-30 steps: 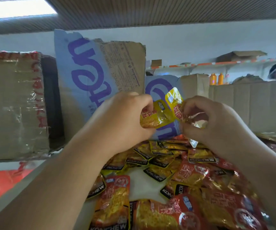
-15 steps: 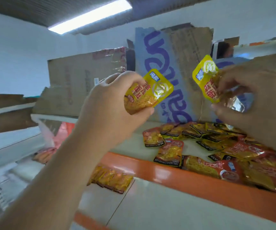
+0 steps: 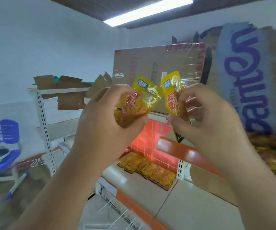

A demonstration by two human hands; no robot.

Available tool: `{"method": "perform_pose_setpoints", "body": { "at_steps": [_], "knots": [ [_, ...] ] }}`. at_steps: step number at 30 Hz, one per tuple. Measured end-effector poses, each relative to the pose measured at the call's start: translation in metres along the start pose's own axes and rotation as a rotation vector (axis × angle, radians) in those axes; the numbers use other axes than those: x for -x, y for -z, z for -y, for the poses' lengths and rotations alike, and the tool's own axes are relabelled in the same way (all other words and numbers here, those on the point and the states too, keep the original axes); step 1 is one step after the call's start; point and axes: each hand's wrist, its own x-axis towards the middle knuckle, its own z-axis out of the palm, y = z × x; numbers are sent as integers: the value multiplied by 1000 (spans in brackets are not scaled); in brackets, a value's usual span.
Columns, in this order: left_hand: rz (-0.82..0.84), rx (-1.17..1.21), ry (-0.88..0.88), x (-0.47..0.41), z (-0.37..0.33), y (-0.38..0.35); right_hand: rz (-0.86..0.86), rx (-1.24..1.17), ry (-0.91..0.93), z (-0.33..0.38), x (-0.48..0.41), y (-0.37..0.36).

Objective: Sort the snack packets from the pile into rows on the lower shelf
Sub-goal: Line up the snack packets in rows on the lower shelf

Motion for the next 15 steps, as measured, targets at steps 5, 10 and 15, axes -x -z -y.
{"method": "perform_pose_setpoints", "body": {
  "at_steps": [5,10,15],
  "knots": [
    [30,77,113,10,86,47,-27,-70,-84,24,-7,-105],
    [97,157,185,17,154,66,-43,-52,-177,30,4,-176],
    [208,192,236,23,195,46,-57,31,-311,17,20,-219]
  ]
}}
